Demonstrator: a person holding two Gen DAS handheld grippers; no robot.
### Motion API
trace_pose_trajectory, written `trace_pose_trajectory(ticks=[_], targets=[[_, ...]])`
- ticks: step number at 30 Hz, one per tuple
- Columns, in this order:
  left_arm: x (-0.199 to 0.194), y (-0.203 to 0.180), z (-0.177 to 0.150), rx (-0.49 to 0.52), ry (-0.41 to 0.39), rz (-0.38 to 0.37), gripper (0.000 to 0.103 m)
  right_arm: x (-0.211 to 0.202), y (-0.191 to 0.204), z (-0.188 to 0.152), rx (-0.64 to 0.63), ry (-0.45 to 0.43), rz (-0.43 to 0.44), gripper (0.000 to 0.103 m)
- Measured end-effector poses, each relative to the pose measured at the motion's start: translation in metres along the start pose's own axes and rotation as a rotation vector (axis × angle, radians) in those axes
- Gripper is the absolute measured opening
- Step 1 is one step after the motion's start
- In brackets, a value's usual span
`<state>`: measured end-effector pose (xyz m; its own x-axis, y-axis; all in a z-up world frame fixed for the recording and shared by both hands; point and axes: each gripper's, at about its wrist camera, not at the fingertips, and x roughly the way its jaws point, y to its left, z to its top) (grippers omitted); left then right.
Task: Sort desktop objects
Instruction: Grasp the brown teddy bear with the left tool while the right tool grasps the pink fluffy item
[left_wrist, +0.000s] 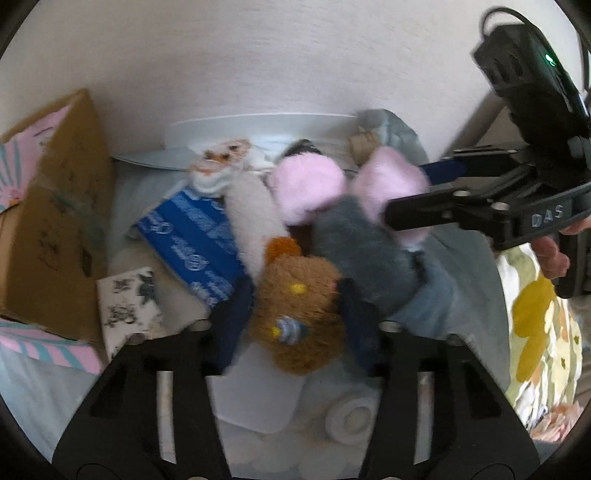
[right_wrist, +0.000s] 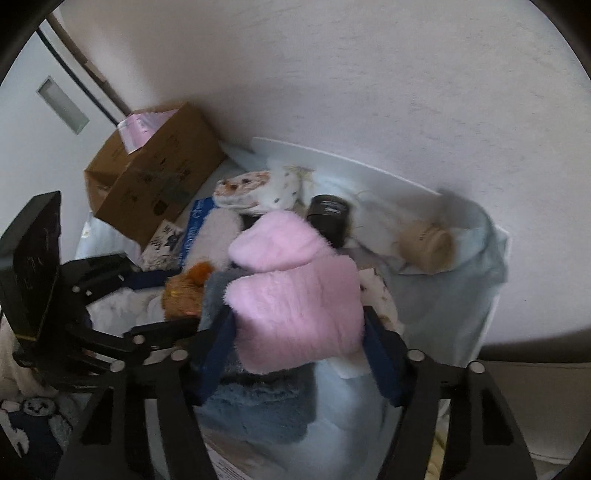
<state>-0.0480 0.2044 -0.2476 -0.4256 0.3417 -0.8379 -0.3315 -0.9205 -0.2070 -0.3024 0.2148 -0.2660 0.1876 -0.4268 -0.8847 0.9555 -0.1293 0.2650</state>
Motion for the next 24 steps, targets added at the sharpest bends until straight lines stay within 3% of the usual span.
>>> trace_pose_trajectory(ticks=[2,7,18,24], targets=[[0.000,-0.004,-0.002,0.013,0.000,0.024,0.036,0.001,0.005,-0.001,-0.023,0.002,0.003,0.042],[-0.009,0.001,-0.003,-0.008,0.007,0.018,0.031,-0.010,0.010,-0.003,-0.031,-0.029,-0.017,0.029],[-0.062,0.014,0.006,0.012,-0.013,0.041,0.031,-0.047,0.016,-0.006,0.035,-0.101,-0.035,0.029],[-0.095,0.031,0.018,0.018,-0.050,0.040,0.031,-0.078,0.024,0.002,0.108,-0.153,0.010,0.029]])
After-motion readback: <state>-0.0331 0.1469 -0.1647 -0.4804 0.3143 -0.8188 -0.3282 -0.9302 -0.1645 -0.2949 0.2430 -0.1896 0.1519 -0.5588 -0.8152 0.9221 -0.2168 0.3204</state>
